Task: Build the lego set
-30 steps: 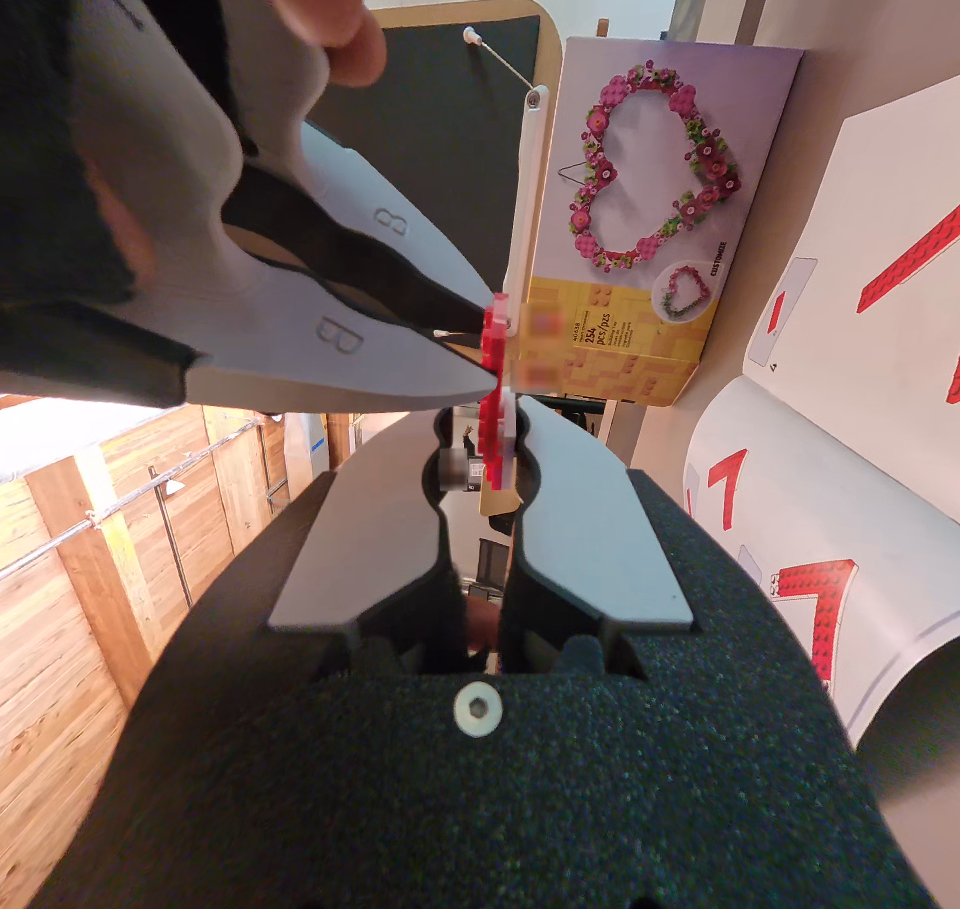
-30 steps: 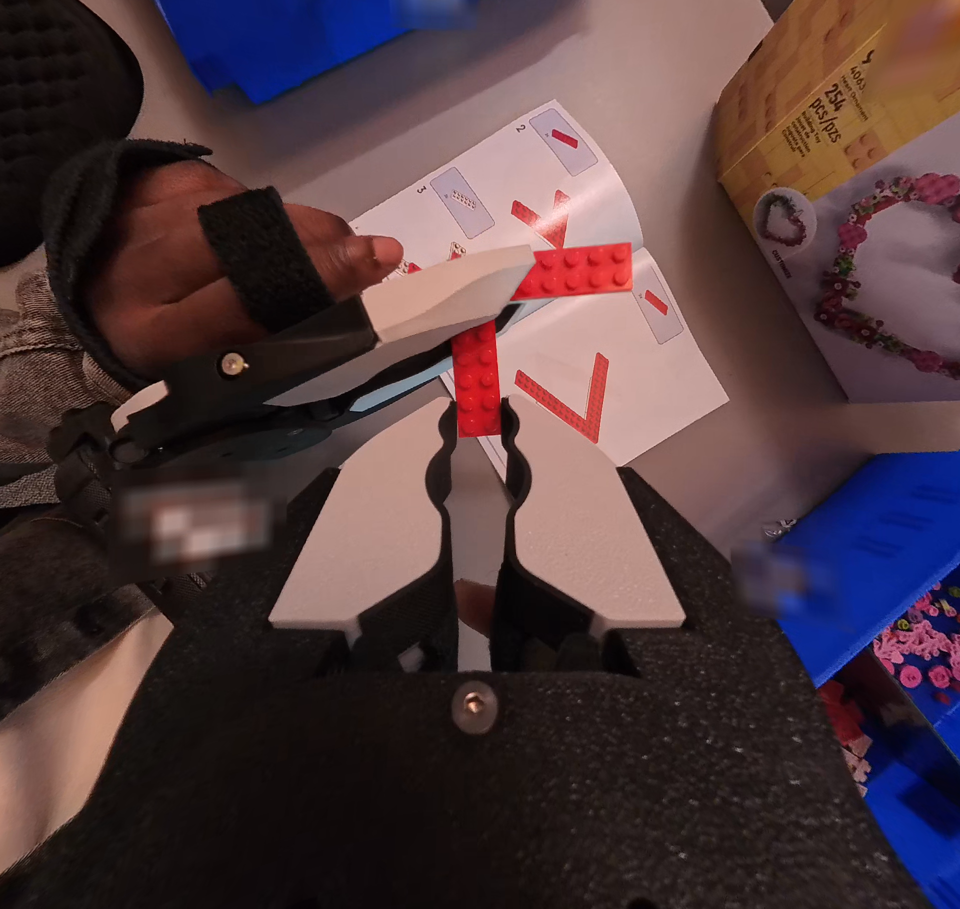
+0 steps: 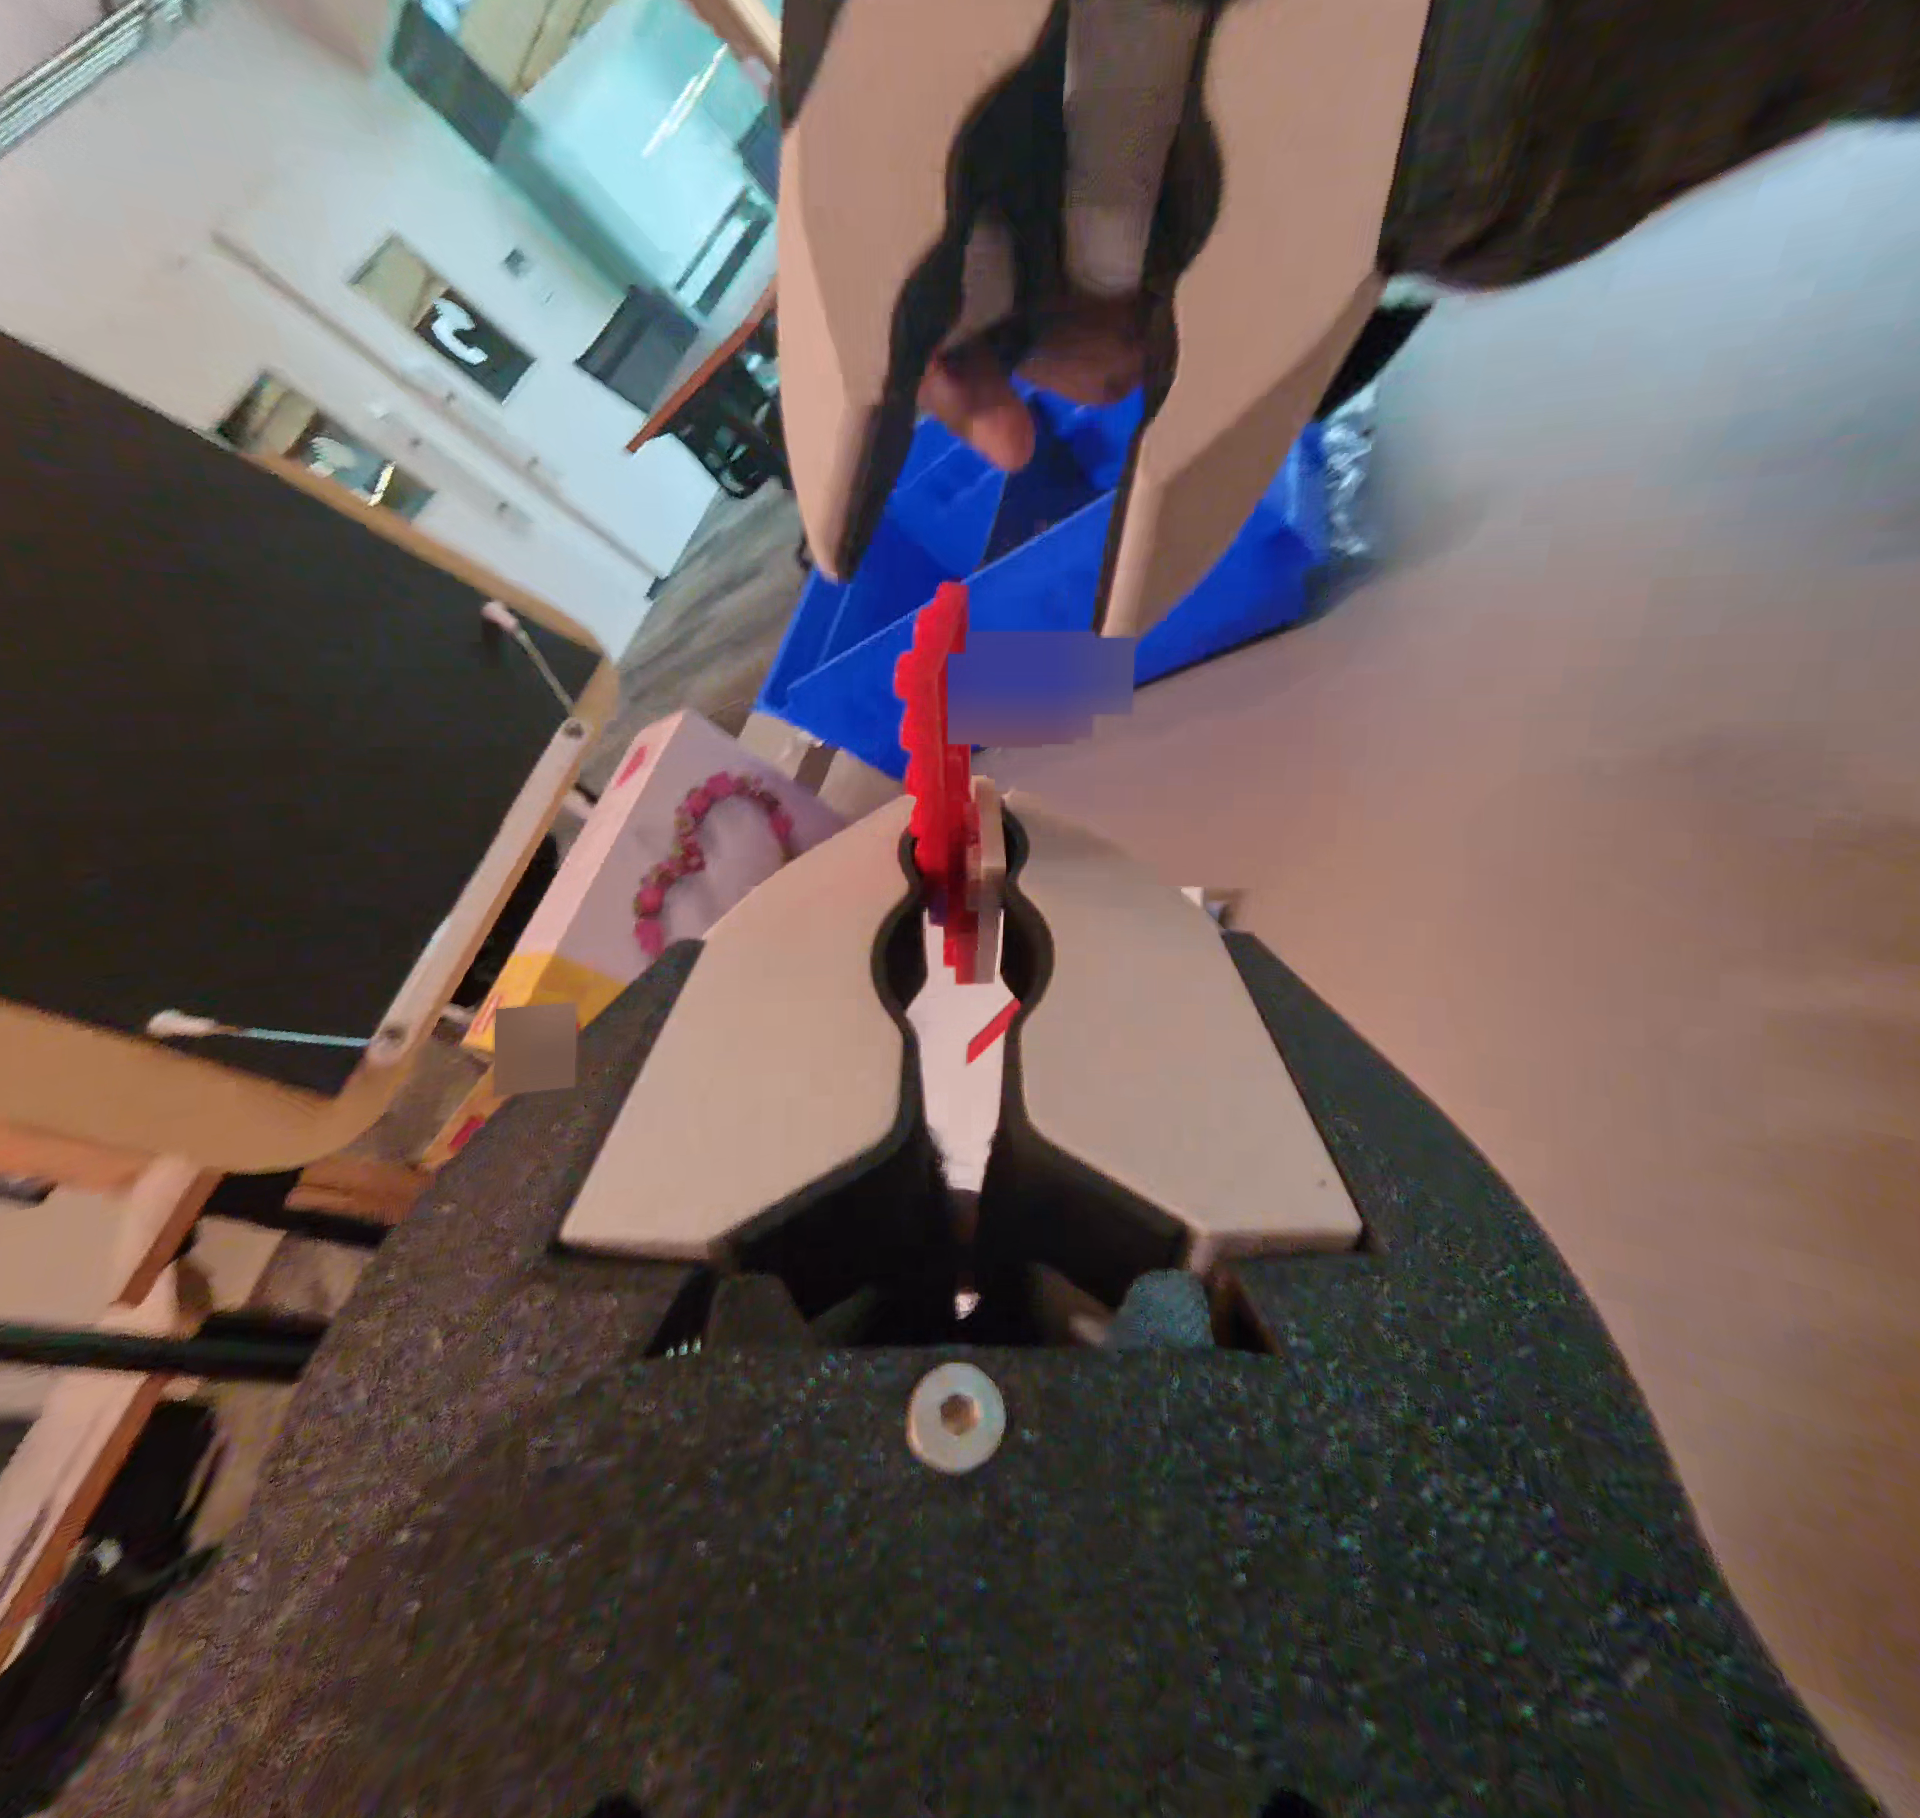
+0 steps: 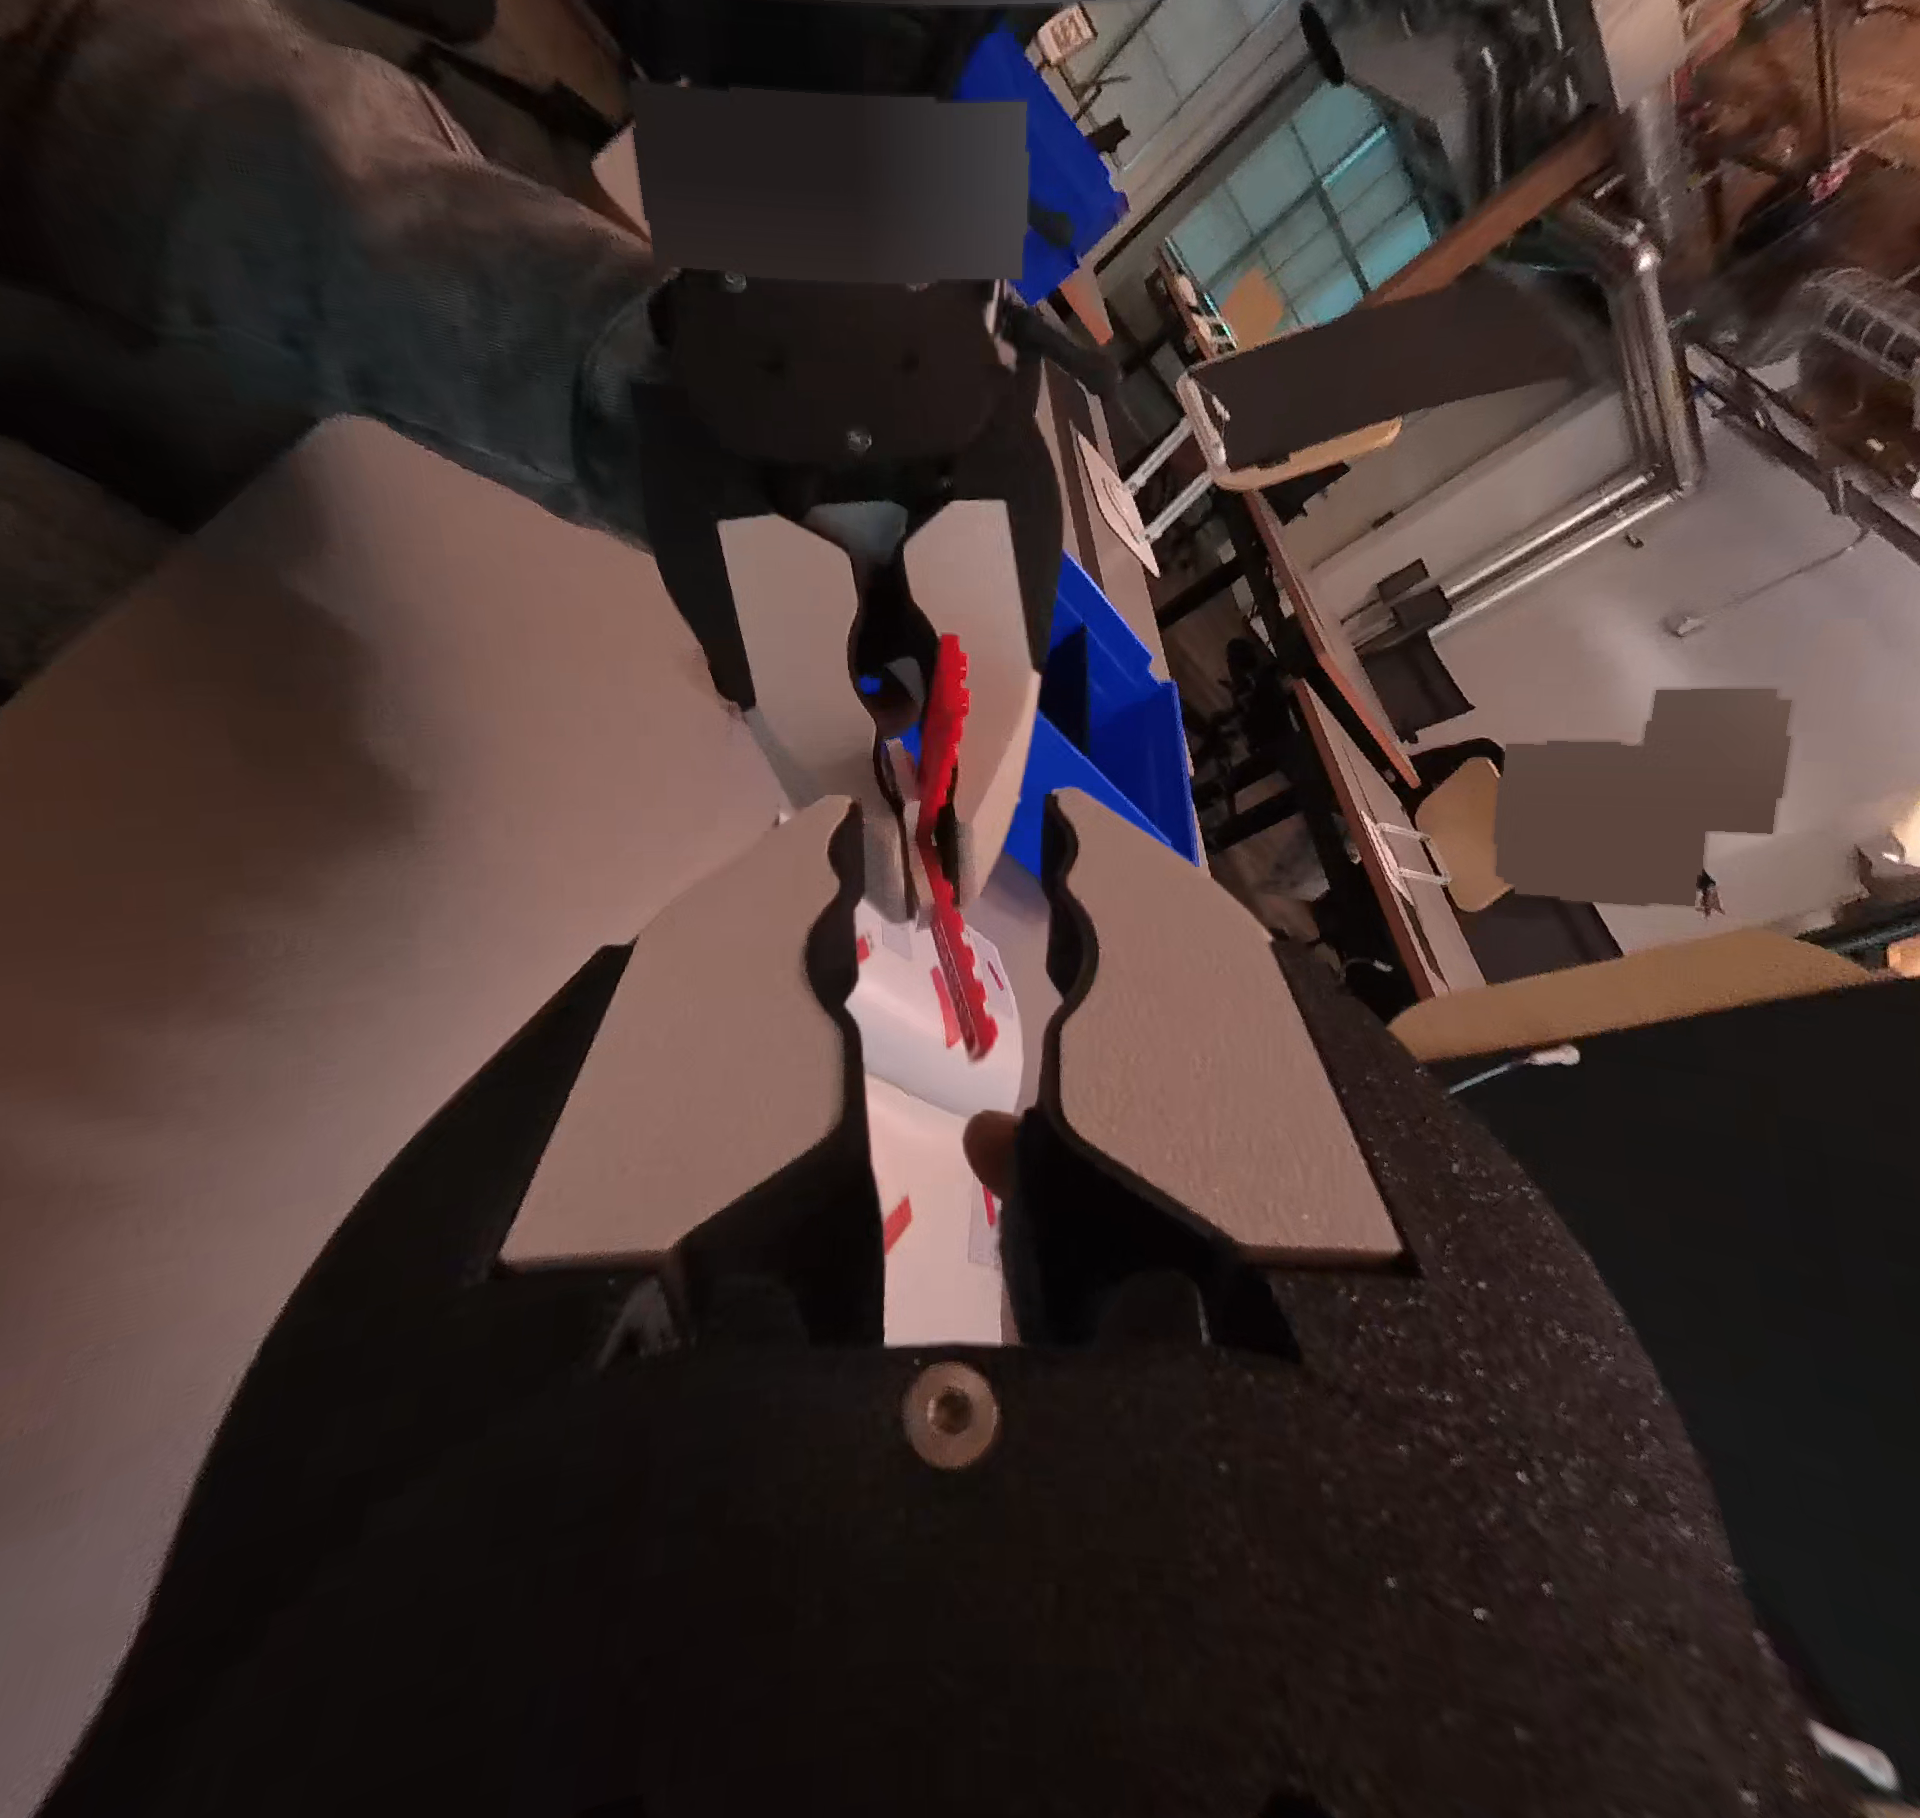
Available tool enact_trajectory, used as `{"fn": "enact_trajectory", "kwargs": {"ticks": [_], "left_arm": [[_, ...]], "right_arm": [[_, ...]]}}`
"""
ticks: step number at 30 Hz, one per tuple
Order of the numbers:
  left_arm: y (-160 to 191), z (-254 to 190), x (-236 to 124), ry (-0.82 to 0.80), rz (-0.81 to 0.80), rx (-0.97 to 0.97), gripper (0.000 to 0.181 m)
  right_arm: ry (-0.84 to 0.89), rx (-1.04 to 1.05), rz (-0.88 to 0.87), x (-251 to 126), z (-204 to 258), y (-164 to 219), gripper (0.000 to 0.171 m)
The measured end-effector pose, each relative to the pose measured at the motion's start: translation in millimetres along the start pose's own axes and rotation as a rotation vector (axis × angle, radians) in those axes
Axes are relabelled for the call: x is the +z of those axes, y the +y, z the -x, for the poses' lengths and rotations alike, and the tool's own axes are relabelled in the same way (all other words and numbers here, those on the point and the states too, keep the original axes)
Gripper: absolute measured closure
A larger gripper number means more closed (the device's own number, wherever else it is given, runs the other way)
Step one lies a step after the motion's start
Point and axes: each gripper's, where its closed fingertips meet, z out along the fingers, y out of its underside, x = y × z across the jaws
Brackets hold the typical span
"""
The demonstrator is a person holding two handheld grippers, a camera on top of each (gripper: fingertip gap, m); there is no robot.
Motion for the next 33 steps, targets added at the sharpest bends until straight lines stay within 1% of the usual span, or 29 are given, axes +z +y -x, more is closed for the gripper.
{"fn": "enact_trajectory", "kwargs": {"ticks": [3, 7, 8, 10, 11, 14, 19, 24, 28, 33], "left_arm": [[-7.9, -2.5, 1.6, 0.067, -0.017, -0.013, 0.173], [-5.9, -10.2, 7.3, 0.148, 0.007, -0.015, 0.173], [-6.2, -12.5, 8.5, 0.167, 0.008, -0.018, 0.173], [-6.2, -15.3, 10.5, 0.194, 0.013, -0.03, 0.173], [-5.7, -15.9, 11.4, 0.203, 0.016, -0.036, 0.173], [-5.0, -20.0, 12.7, 0.247, 0.027, -0.062, 0.173], [-12.7, -26.4, 12.0, 0.304, 0.016, -0.088, 0.172], [-15.8, -34.1, 12.6, 0.336, 0.045, -0.039, 0.172], [-19.8, -32.2, 13.9, 0.301, 0.035, -0.009, 0.172], [-23.8, -36.8, 13.2, 0.309, 0.03, 0.023, 0.171]], "right_arm": [[-0.038, 0.016, 0.005, 5.2, -0.4, -0.7, 0.143], [-0.098, -0.022, 0.067, 10.4, 3.5, 7.2, 0.149], [-0.133, -0.032, 0.073, 10.4, 7.7, 8.0, 0.153], [-0.162, -0.04, 0.082, 10.2, 9.9, 8.8, 0.155], [-0.169, -0.036, 0.085, 10.3, 10.1, 9.0, 0.163], [-0.207, 0.008, 0.077, 8.5, 12.8, 10.8, 0.164], [-0.268, 0.108, -0.002, 0.5, 16.0, 6.1, 0.165], [-0.3, 0.07, -0.023, -6.0, 23.2, 4.1, 0.166], [-0.288, 0.055, -0.023, -8.3, 22.3, 1.6, 0.166], [-0.293, 0.053, -0.053, -12.2, 26.5, -2.4, 0.166]]}}
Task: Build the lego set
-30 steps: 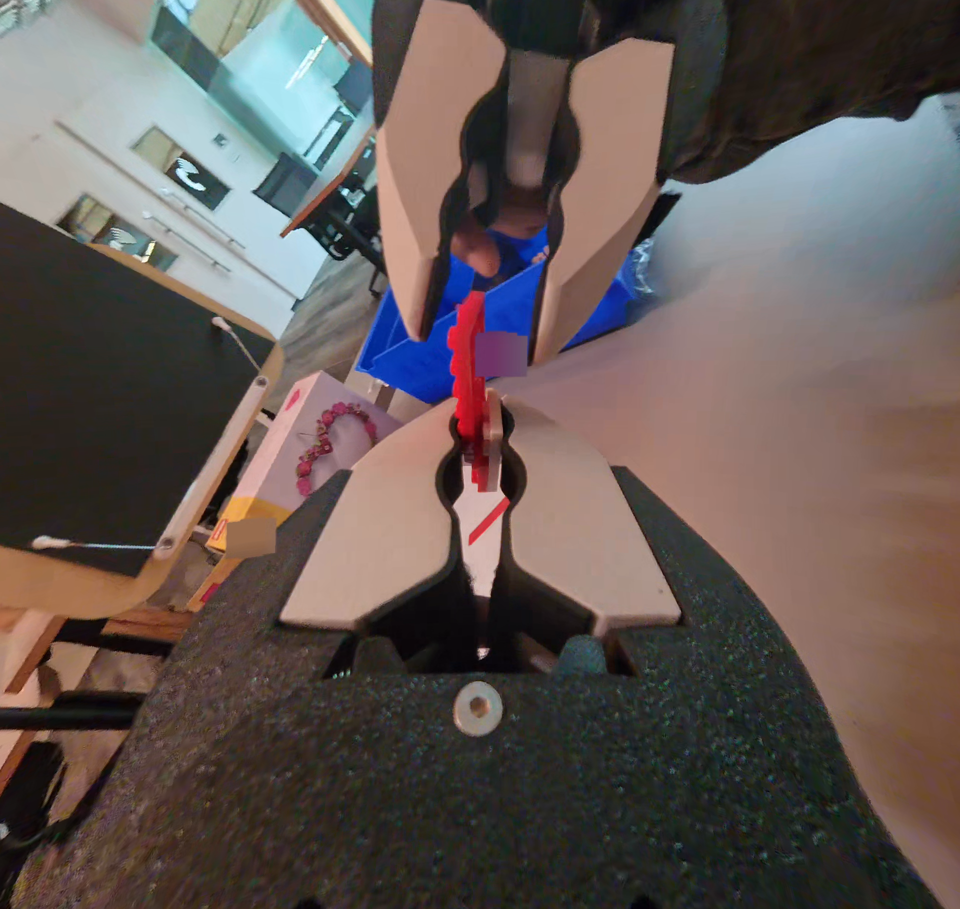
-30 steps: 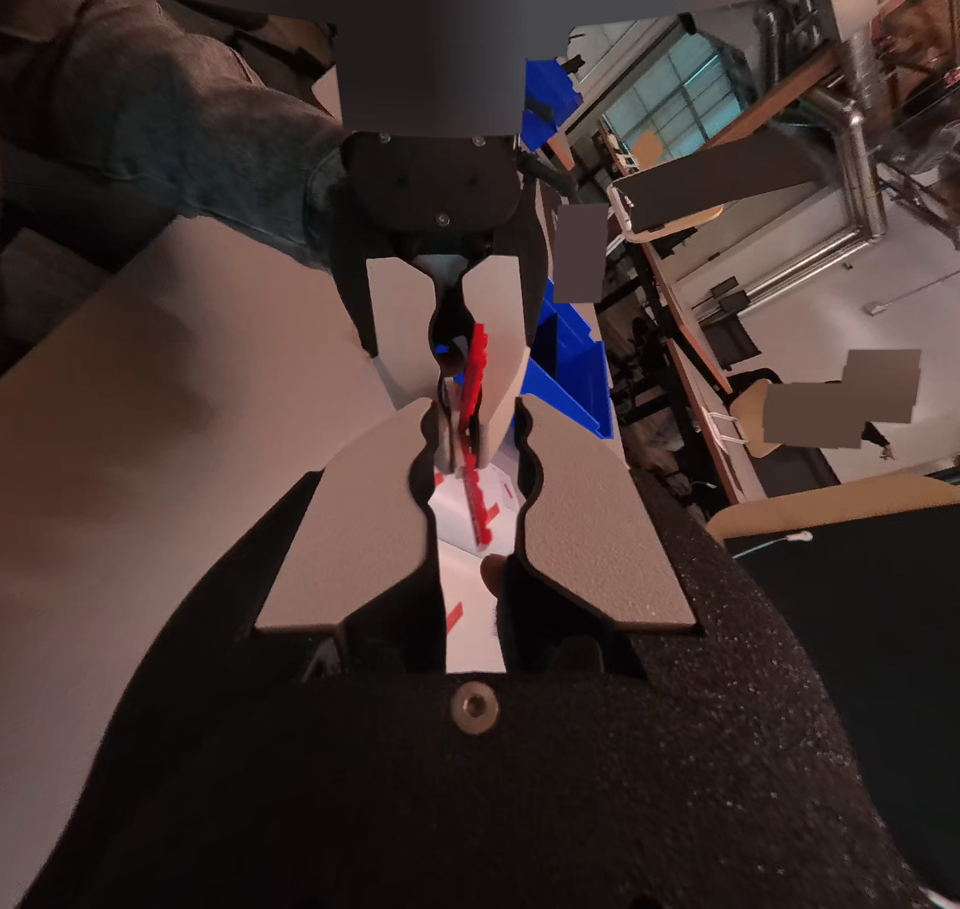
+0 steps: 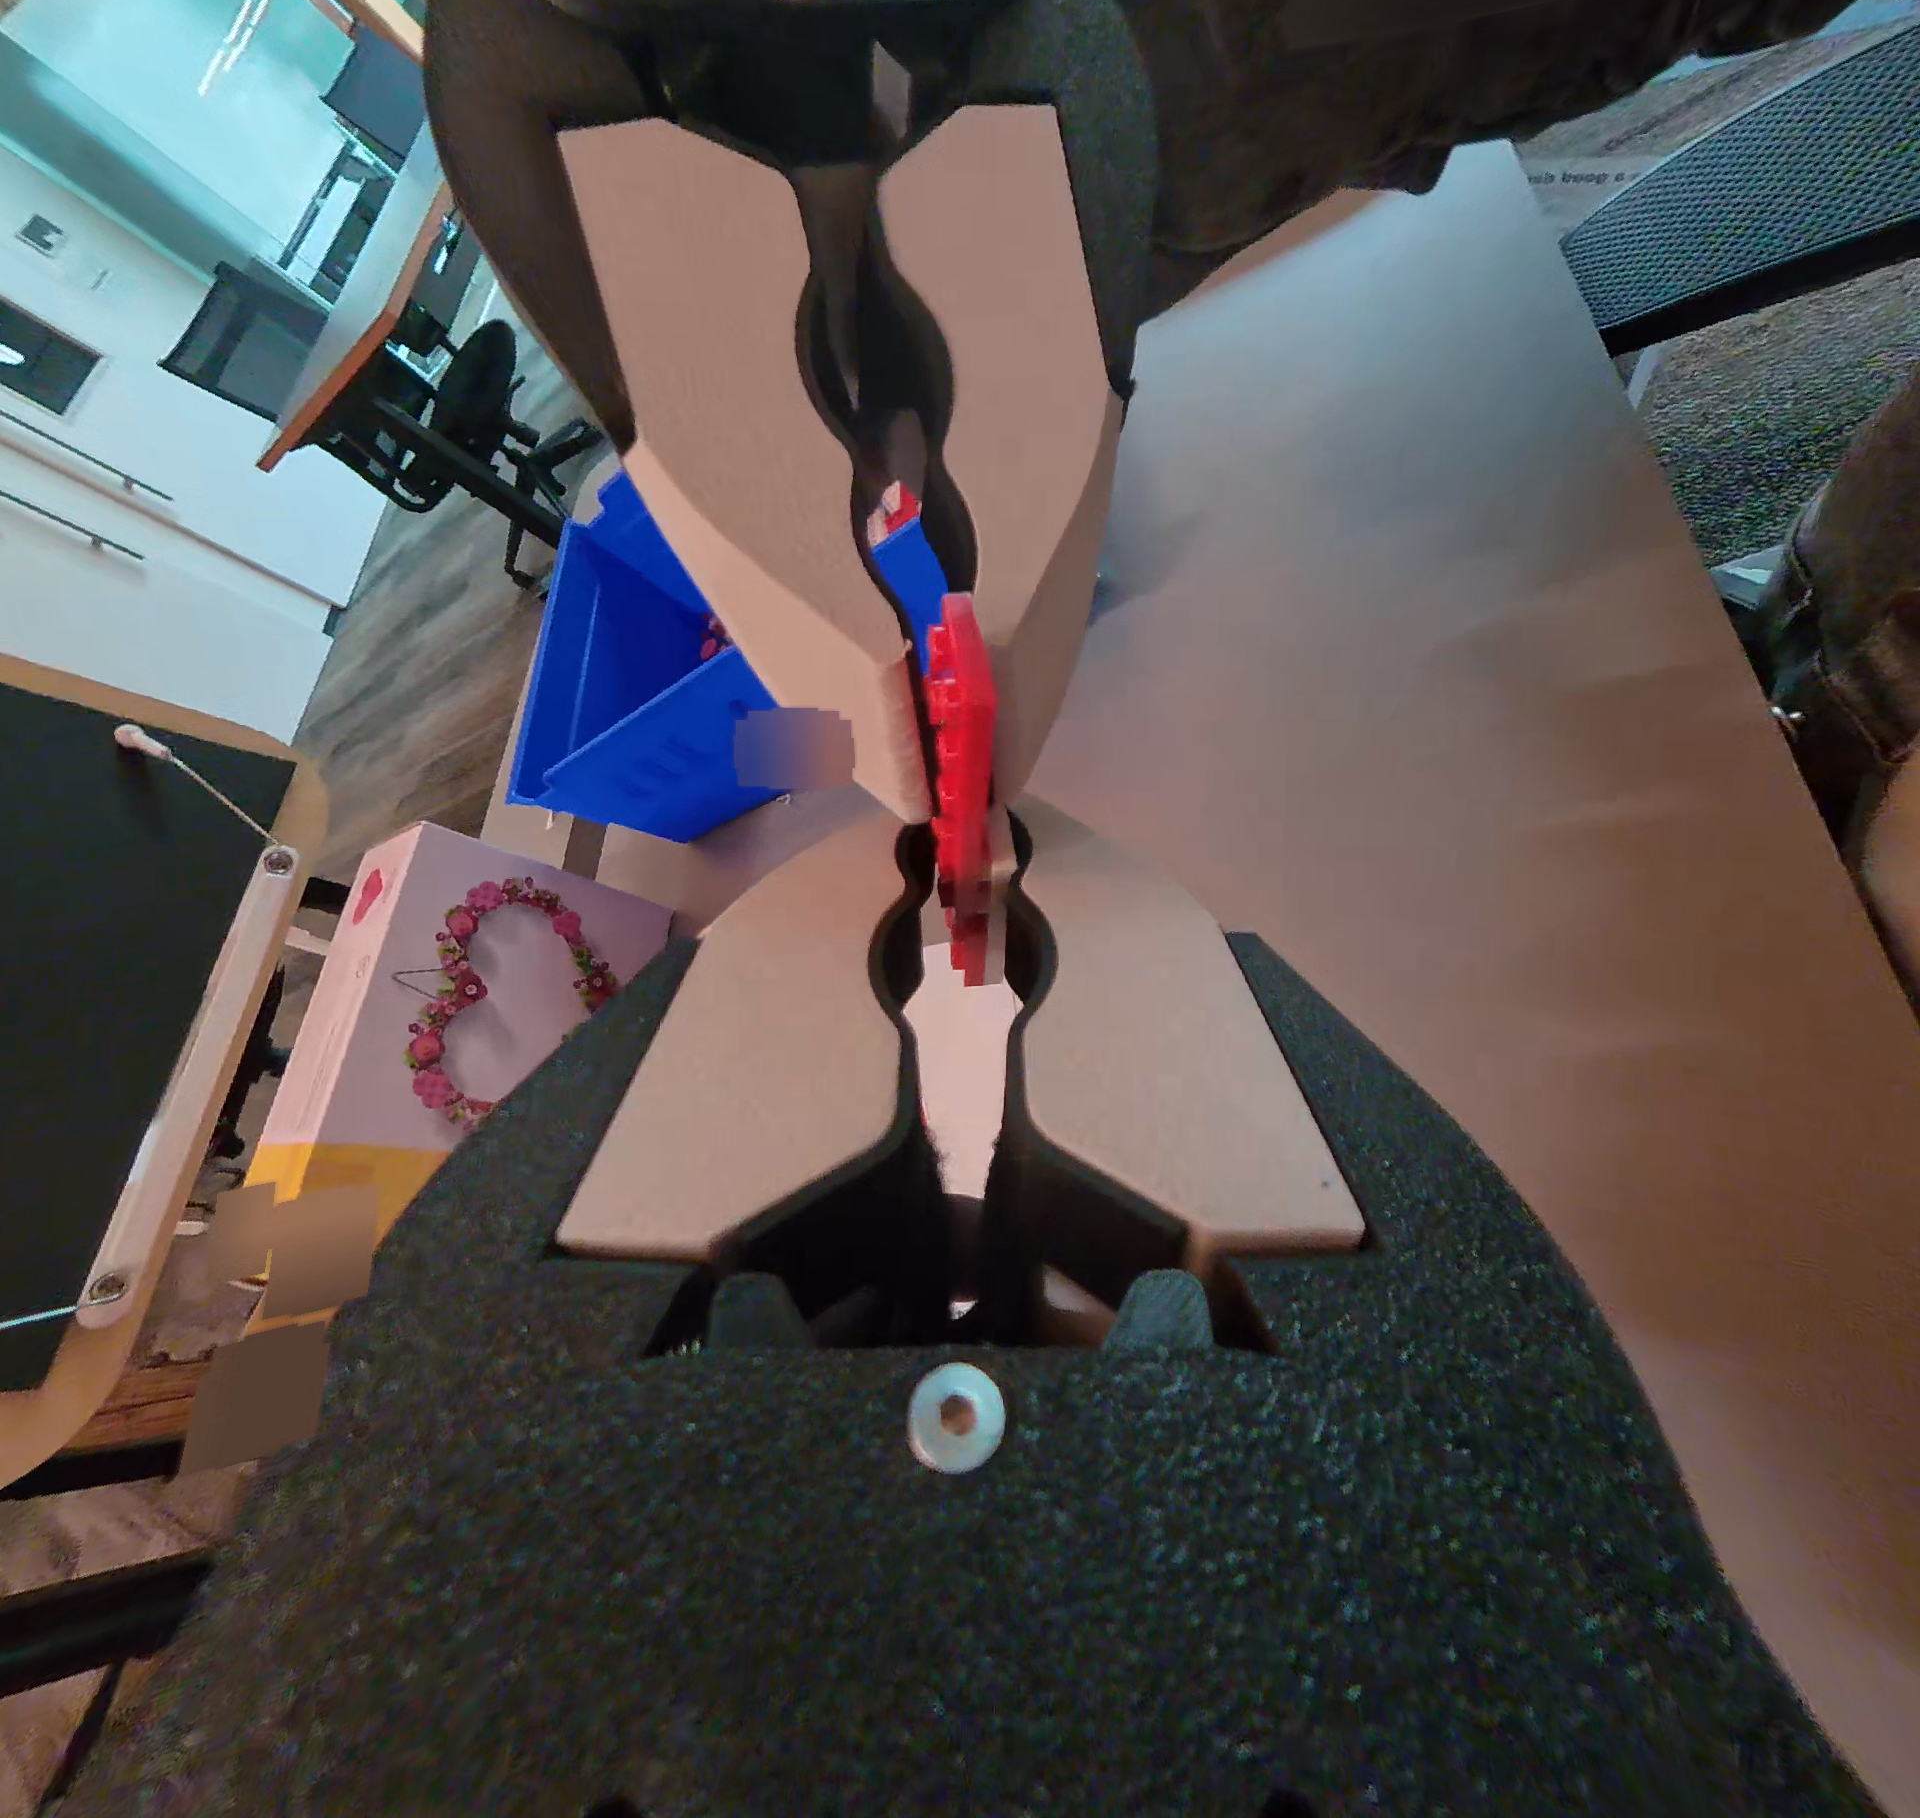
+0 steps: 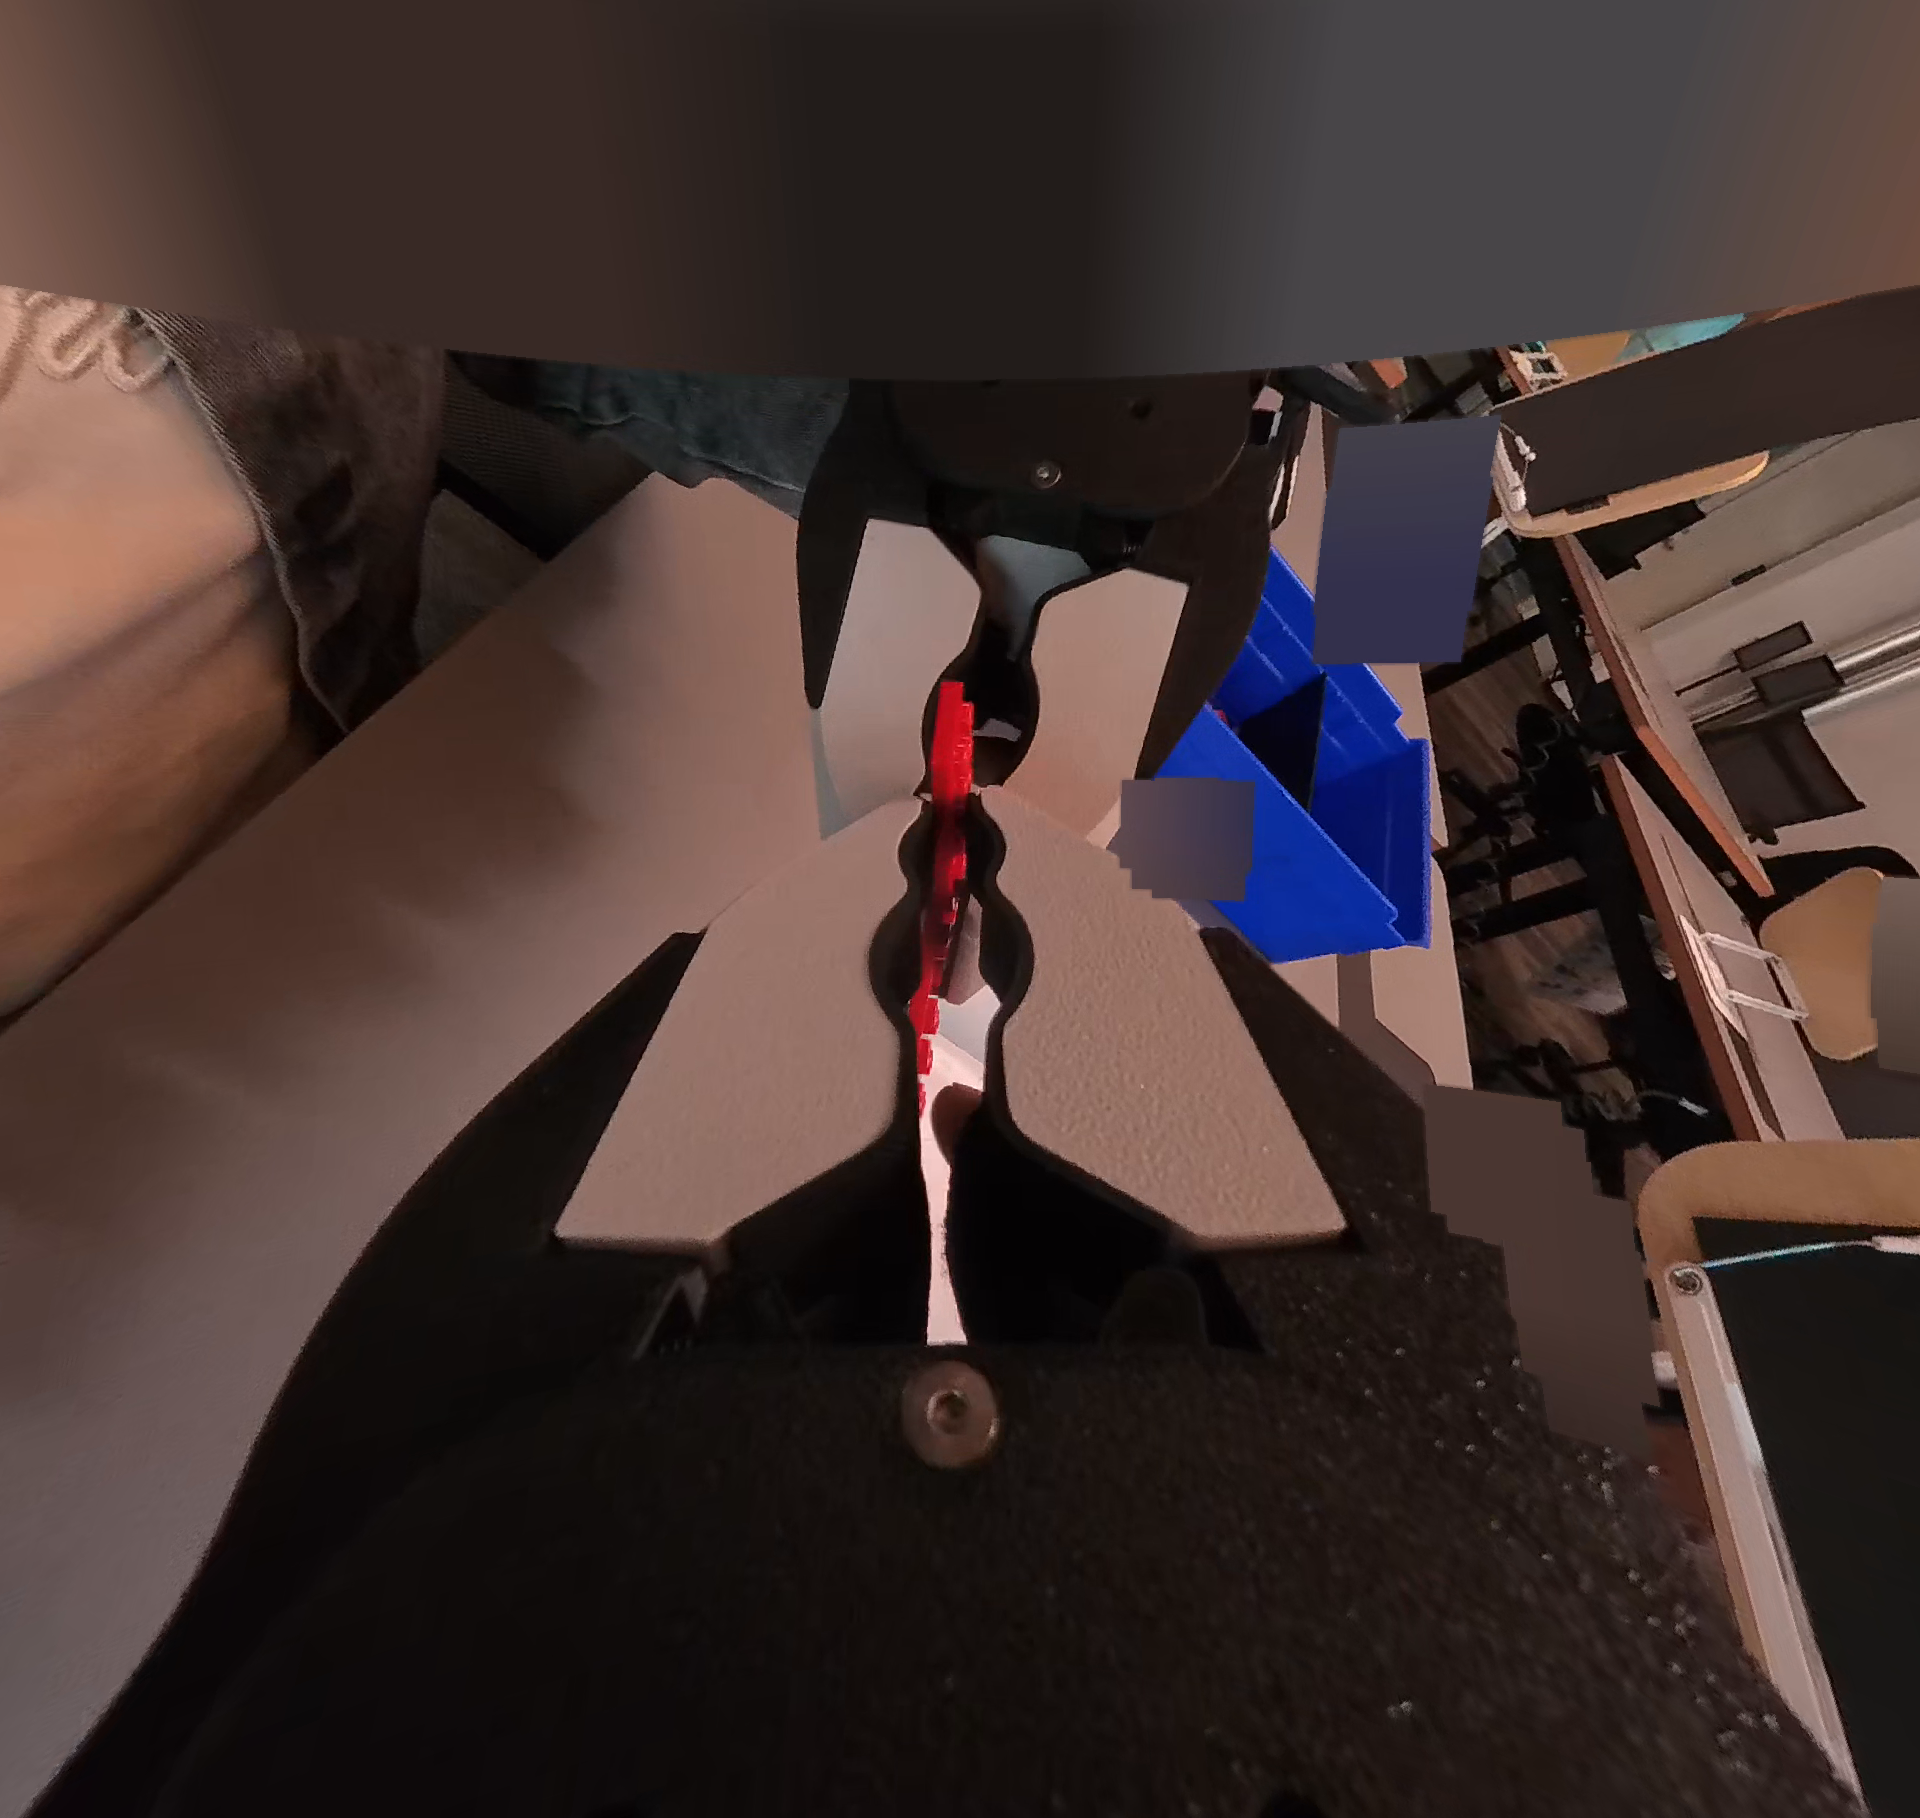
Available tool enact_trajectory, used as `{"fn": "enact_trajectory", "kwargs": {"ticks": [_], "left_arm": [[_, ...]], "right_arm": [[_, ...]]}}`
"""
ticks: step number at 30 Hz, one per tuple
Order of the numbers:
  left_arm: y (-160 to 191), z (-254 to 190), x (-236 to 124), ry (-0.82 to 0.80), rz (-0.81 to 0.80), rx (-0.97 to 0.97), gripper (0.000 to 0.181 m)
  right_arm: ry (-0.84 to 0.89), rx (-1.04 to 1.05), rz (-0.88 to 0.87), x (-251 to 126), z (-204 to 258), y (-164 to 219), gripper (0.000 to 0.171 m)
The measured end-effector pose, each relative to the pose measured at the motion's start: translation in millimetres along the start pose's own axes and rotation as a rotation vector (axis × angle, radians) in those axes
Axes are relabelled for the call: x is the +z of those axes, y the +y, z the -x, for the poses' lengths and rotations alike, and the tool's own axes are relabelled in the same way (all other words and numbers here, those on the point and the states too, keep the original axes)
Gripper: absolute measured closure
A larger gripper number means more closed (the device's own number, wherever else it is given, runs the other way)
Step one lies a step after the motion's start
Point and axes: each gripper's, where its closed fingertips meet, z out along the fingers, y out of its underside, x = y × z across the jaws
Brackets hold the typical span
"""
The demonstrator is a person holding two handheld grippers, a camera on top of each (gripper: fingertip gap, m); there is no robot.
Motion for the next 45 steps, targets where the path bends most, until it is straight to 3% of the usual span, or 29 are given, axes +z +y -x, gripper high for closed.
{"fn": "enact_trajectory", "kwargs": {"ticks": [12, 17, 21, 31, 45], "left_arm": [[-22.6, -3.2, -1.9, -0.023, -0.107, 0.039, 0.172], [-21.0, -4.5, 1.9, -0.023, -0.072, 0.043, 0.172], [-15.6, -10.0, 7.9, -0.006, -0.003, 0.075, 0.171], [-21.8, -8.0, 9.2, 0.007, -0.048, 0.07, 0.172], [-33.1, 8.0, 24.3, -0.047, -0.093, 0.089, 0.172]], "right_arm": [[-0.026, 0.044, -0.143, -16.0, 5.7, -13.5, 0.165], [-0.024, 0.058, -0.155, -15.5, 8.2, -11.6, 0.166], [-0.056, 0.065, -0.126, -12.9, 14.6, -6.6, 0.166], [-0.065, 0.124, -0.121, -19.0, 14.2, -6.6, 0.165], [0.117, 0.033, 0.035, -37.9, 7.2, 0.2, 0.146]]}}
